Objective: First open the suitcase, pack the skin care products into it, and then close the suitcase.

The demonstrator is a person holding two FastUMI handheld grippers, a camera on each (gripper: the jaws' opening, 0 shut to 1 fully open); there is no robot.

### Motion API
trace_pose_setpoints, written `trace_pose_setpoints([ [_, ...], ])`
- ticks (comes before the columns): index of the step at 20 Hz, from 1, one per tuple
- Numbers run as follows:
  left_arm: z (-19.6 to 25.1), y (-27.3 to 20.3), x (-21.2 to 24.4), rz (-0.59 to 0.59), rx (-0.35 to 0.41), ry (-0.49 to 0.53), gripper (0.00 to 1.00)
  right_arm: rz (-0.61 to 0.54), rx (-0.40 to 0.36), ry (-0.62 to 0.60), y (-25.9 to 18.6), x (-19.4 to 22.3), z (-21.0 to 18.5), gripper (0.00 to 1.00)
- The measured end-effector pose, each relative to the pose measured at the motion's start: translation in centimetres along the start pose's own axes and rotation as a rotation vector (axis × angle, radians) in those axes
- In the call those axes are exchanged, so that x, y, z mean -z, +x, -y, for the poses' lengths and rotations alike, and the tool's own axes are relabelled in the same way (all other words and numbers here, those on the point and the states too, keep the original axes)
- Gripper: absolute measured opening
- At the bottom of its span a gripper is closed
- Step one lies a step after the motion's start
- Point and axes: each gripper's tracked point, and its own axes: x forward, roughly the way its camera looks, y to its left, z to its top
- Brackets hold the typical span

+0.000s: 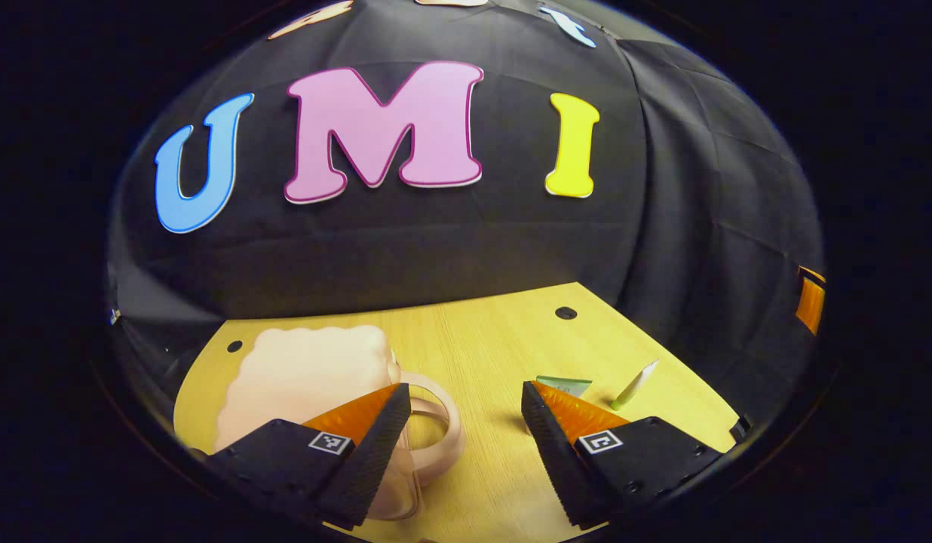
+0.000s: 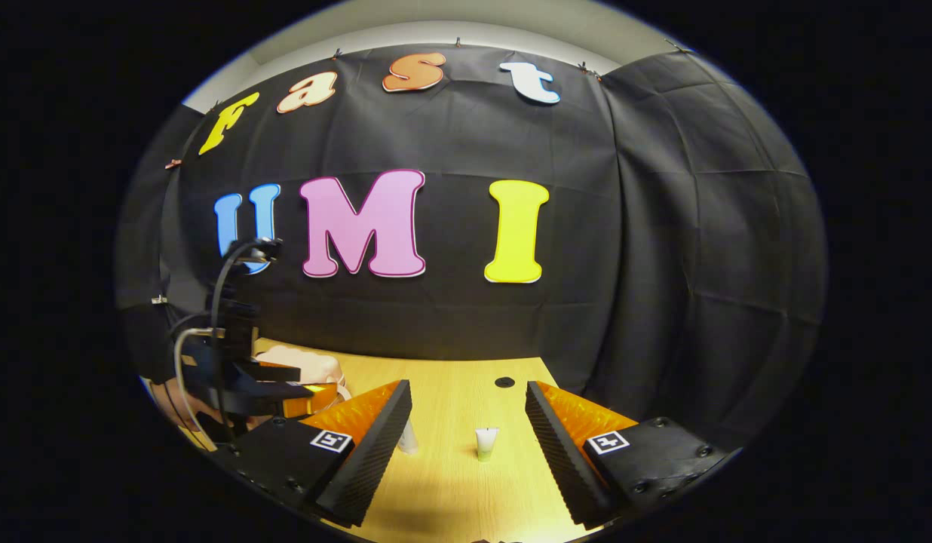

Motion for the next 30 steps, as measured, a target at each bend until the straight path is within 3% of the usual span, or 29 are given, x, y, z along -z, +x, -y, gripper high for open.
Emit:
trace_pose_setpoints([
  [8,-0.5,7.9,5.5,-0.177,-0.068,0.016,0.89,-0.117,-0.01,0.047,2.4,4.9,0.4,0.96],
  [10,-0.8,9.1,5.8,-0.183,-0.095,0.027,0.8,-0.133,-0.007,0.06,2.9,5.5,0.5,0.96],
  [13,-1.9,10.4,7.5,-0.24,-0.169,0.04,0.74,-0.137,-0.008,0.053,3.7,5.8,0.6,0.97],
  [14,-2.1,10.6,8.2,-0.264,-0.188,0.025,0.64,-0.137,-0.009,0.052,4.0,5.8,0.6,0.97],
  [15,-2.1,10.7,8.7,-0.282,-0.198,0.009,0.6,-0.137,-0.009,0.053,4.2,5.8,0.6,0.97],
  [17,-2.7,11.0,8.3,-0.276,-0.218,0.017,0.59,-0.146,-0.015,0.059,4.7,6.0,0.4,0.97],
  [18,-2.3,10.8,8.4,-0.283,-0.211,-0.006,0.3,-0.148,-0.018,0.06,4.8,6.1,0.3,0.97],
  [19,-2.1,10.7,8.2,-0.285,-0.206,-0.029,0.24,-0.149,-0.023,0.06,5.0,6.2,0.2,0.97],
  [22,-1.9,9.4,5.4,-0.244,-0.173,-0.064,0.15,-0.144,-0.042,0.06,5.3,5.8,-0.5,0.97],
  [26,-3.6,5.0,-1.2,-0.181,-0.14,-0.151,0.13,-0.124,-0.07,0.049,5.7,5.2,-1.4,0.97],
  [30,-12.1,-2.0,-9.1,-0.06,-0.176,-0.173,0.13,-0.13,-0.102,0.071,6.5,5.3,-2.3,0.97],
])
